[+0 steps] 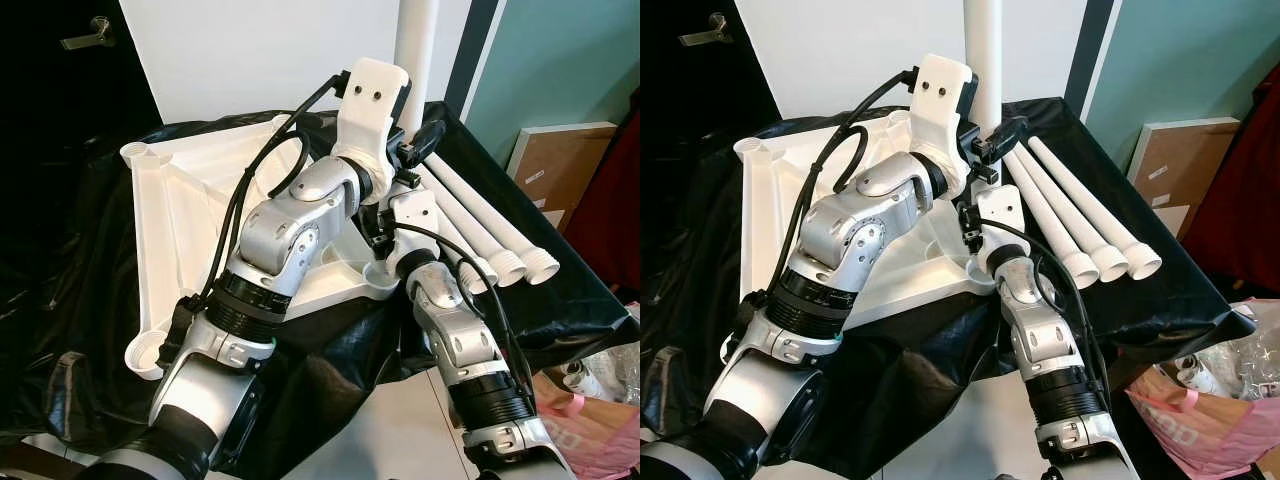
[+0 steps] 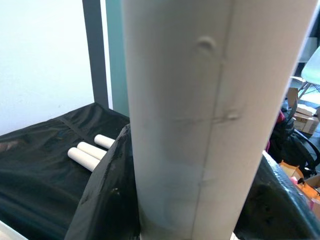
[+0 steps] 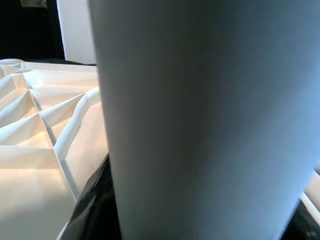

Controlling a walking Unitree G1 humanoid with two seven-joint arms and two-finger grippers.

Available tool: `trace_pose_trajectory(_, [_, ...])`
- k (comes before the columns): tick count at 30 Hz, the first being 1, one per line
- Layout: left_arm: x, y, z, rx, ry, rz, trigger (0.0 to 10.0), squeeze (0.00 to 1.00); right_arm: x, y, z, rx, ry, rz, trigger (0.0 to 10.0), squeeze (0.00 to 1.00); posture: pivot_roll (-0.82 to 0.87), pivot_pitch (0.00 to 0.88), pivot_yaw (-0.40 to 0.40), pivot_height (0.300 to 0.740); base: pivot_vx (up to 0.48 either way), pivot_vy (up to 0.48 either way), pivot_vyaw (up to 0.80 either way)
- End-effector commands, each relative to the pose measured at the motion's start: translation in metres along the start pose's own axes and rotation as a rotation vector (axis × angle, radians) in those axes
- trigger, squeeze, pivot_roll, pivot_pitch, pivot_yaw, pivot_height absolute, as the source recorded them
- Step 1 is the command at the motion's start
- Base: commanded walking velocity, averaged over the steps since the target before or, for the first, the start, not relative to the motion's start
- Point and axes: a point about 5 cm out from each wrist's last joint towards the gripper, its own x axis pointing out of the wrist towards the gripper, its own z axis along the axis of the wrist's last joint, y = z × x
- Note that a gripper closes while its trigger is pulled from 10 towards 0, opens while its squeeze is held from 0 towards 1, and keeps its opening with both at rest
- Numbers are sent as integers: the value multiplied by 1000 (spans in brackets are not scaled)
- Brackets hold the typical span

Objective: Building children table

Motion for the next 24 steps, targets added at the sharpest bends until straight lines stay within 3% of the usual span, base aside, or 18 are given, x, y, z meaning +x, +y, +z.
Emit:
trace_pose_trajectory(1, [4, -9, 8, 12, -32, -52, 10000, 0, 1, 3, 0, -2, 9, 12, 0, 0, -57, 35, 2, 740, 0, 0, 0])
trace_pose_trajectory(4, [4, -9, 8, 15, -31, -56, 10000, 0, 2, 2, 0, -6, 8, 5, 0, 0, -55, 35, 3, 740, 0, 0, 0])
trace_pose_trajectory(5, [4, -10, 8, 20, -30, -60, 10000, 0, 2, 1, 0, -3, 10, -2, 5216, 0, -51, 37, 2, 740, 0, 0, 0])
trace_pose_trajectory(8, [4, -10, 7, 24, -29, -63, 10000, 0, 2, 1, 0, -1, 12, -7, 5216, 0, -51, 37, 2, 740, 0, 0, 0])
trace_pose_trajectory(9, [3, -11, 7, 27, -29, -68, 10000, 0, 2, 1, 0, -1, 14, -9, 10000, 0, -48, 37, 1, 740, 0, 0, 0])
trace_pose_trajectory(10, [3, -11, 7, 27, -29, -68, 10000, 0, 2, 1, 0, -1, 14, -9, 10000, 0, -48, 37, 1, 740, 0, 0, 0])
trace_pose_trajectory(11, [2, -11, 7, 13, -34, -74, 10000, 882, 3, 2, 0, 4, 16, -10, 10000, 0, -46, 33, 0, 740, 0, 0, 0])
trace_pose_trajectory(12, [1, -11, 8, -7, -47, -76, 10000, 1000, 3, 2, 0, 9, 17, -11, 10000, 0, -44, 31, -1, 740, 0, 0, 0])
trace_pose_trajectory(19, [-1, -10, 11, 4, -83, -77, 10000, 1000, 4, 2, -1, 47, 23, -26, 10000, 0, -40, 28, -1, 740, 0, 0, 0])
trace_pose_trajectory(20, [-2, -10, 12, 12, -88, -75, 10000, 0, 5, 1, -2, 62, 25, -39, 10000, 0, -37, 26, -1, 740, 0, 0, 0])
trace_pose_trajectory(24, [-7, -4, 15, -5, -126, -37, 10000, 0, 6, -5, -6, 95, 38, -82, 10000, 0, -26, 24, 2, 740, 0, 0, 0])
